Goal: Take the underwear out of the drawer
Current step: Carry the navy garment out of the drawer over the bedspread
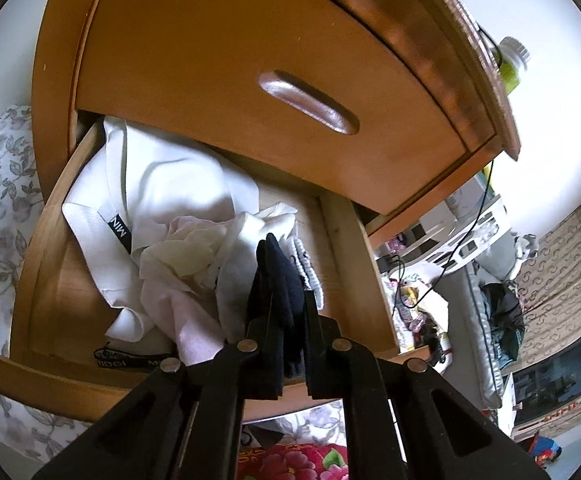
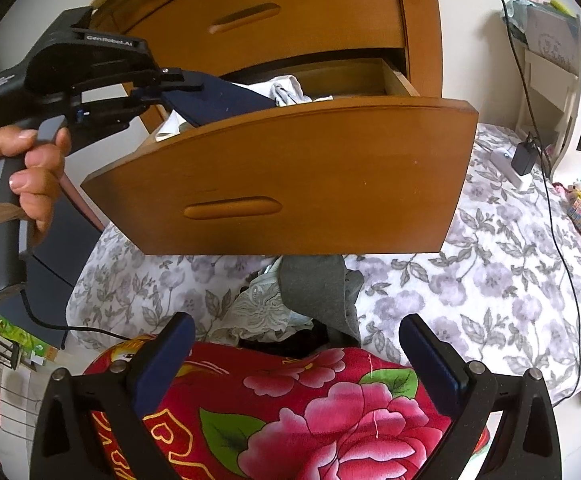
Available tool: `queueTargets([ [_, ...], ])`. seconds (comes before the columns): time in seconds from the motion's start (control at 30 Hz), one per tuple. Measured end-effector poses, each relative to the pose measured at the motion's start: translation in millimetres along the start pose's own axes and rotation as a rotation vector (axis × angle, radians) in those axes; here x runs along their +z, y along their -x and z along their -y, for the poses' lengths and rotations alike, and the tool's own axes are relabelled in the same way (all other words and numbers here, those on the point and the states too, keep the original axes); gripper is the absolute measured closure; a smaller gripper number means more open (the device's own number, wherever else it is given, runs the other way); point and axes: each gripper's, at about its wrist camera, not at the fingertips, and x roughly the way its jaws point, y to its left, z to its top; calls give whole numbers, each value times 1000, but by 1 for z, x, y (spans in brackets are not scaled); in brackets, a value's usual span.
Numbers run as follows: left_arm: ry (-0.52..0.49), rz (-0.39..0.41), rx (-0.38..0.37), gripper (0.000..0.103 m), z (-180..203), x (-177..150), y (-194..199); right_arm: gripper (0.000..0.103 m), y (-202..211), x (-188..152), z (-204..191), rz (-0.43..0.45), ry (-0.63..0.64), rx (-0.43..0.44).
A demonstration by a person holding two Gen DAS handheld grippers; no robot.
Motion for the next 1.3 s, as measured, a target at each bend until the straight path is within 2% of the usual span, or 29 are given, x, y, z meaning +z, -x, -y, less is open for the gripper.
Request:
queueTargets([
  [0.53,-11,93,-81,96,15,3,40,0,13,-1,-10,17,26,-27],
  [0.9,-98,194,-128,96,44,0,97,0,24,-1,-17,32,41,-43],
  [1.1,-137,245,-133,96,58,-6,130,0,29,-1,-20,41,45,-48],
  [1.3,-163,284,-107,96,71,-19,165,0,36,-2,-20,50,44,-55],
])
